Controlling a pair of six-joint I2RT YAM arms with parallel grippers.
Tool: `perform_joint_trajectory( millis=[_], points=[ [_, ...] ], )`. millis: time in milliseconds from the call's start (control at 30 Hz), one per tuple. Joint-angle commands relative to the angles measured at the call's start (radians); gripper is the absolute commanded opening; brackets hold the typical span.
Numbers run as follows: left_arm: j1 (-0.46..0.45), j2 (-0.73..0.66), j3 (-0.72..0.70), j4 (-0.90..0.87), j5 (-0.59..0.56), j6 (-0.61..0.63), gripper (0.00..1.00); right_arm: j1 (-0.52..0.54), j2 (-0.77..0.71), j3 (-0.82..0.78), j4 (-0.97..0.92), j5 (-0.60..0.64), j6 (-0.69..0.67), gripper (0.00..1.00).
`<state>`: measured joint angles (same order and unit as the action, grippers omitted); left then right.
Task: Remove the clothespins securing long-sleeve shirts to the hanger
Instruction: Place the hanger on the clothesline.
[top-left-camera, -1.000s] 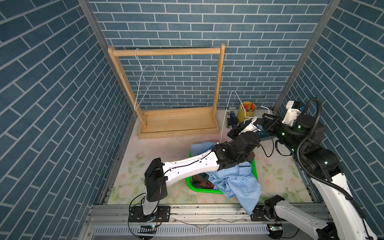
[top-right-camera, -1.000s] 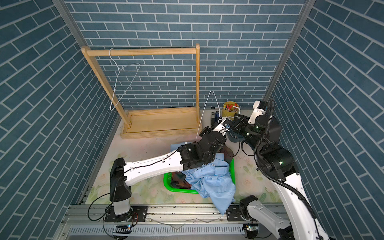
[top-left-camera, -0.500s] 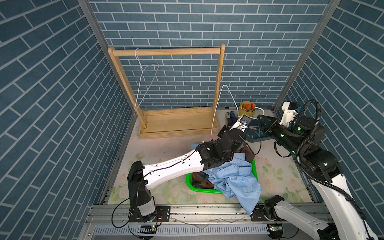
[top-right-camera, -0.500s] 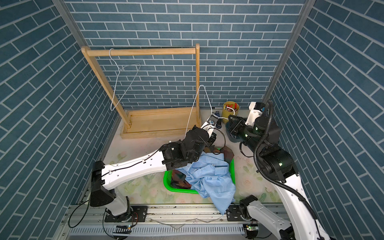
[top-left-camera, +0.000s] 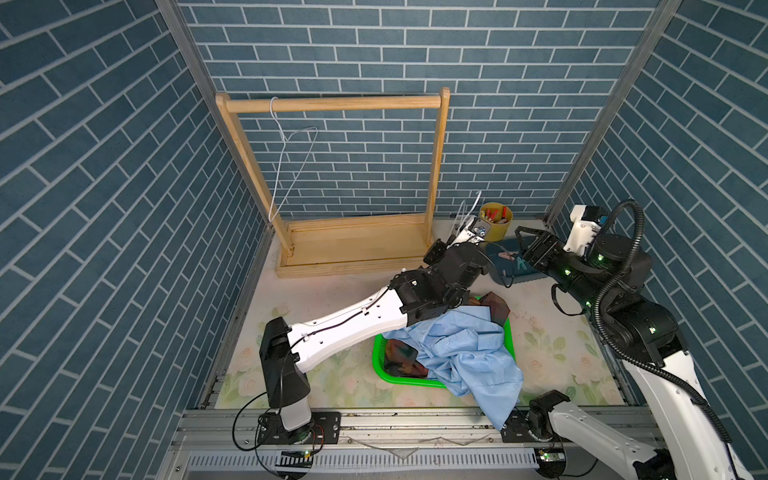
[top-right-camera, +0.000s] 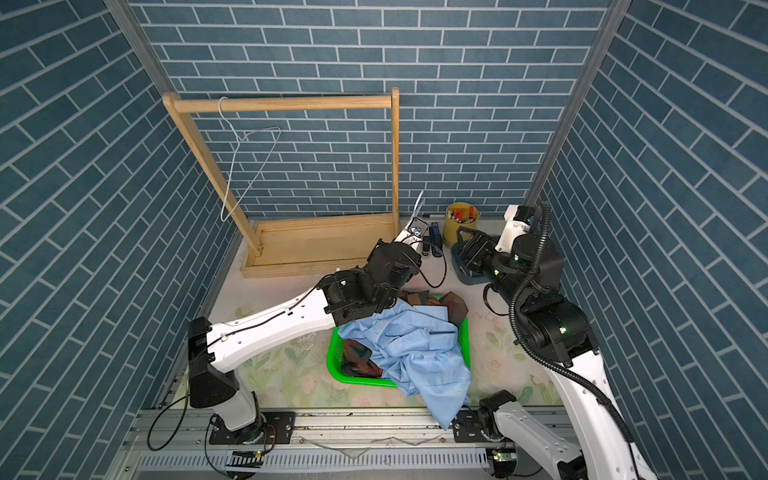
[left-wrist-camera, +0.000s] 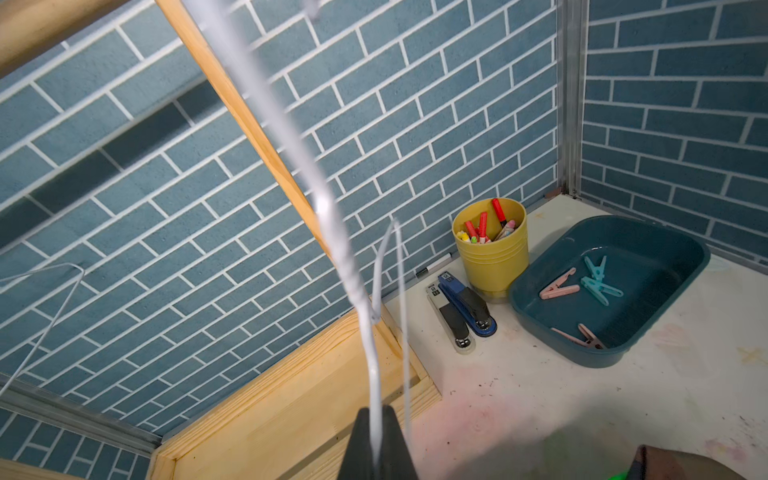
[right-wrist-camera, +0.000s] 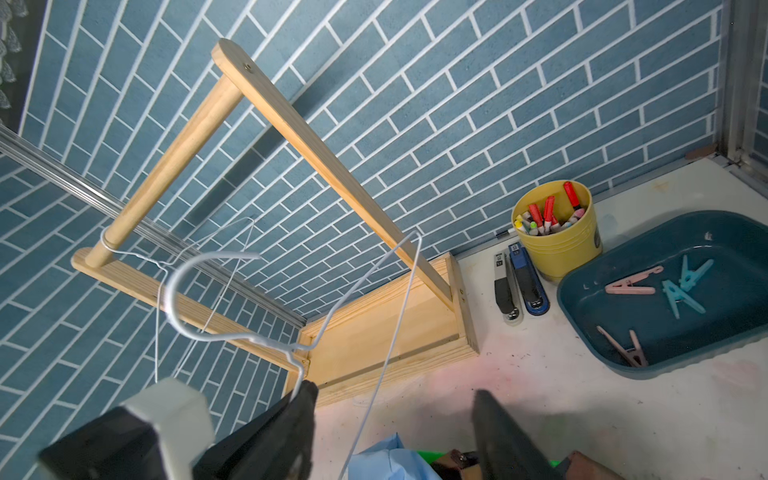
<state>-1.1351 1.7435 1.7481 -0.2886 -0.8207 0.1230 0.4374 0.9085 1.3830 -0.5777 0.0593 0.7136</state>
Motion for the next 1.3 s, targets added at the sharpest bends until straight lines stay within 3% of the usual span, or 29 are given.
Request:
perform_joint_trajectory(
  millis=[0,167,300,533,700,867,1033,1267],
  points=[
    [0.009,0.017,0.024,-0.062,-0.019,-0.006,0.0,-0.002,-0.017,-0.015,0.034,-0.016,0.007,0.69],
    [0.046,-0.042,0.003,-0.119,0.031,-0.055,0.0,-0.002,-0.05,-0.004,0.001,0.028,-0.026,0.72],
    [0.127,-0.145,-0.029,-0.183,0.152,-0.146,0.0,-0.002,-0.076,-0.018,-0.019,0.052,-0.061,0.75],
    [0.403,-0.336,-0.026,-0.273,0.557,-0.282,0.0,-0.002,-0.101,-0.108,-0.027,0.0,-0.12,0.87],
    [0.566,-0.364,0.046,-0.291,0.663,-0.285,0.0,-0.002,-0.12,-0.193,0.002,-0.027,-0.117,0.87],
    [0.682,-0.281,0.205,-0.314,0.738,-0.289,0.0,-0.002,-0.112,-0.23,0.026,-0.061,-0.115,0.87],
    [0.766,-0.099,0.442,-0.371,0.77,-0.281,0.0,-0.002,-0.116,-0.255,0.045,-0.097,-0.14,0.9],
    [0.849,0.192,0.821,-0.46,0.804,-0.289,0.0,-0.002,-0.162,-0.266,-0.065,-0.094,-0.195,0.94]
  ],
)
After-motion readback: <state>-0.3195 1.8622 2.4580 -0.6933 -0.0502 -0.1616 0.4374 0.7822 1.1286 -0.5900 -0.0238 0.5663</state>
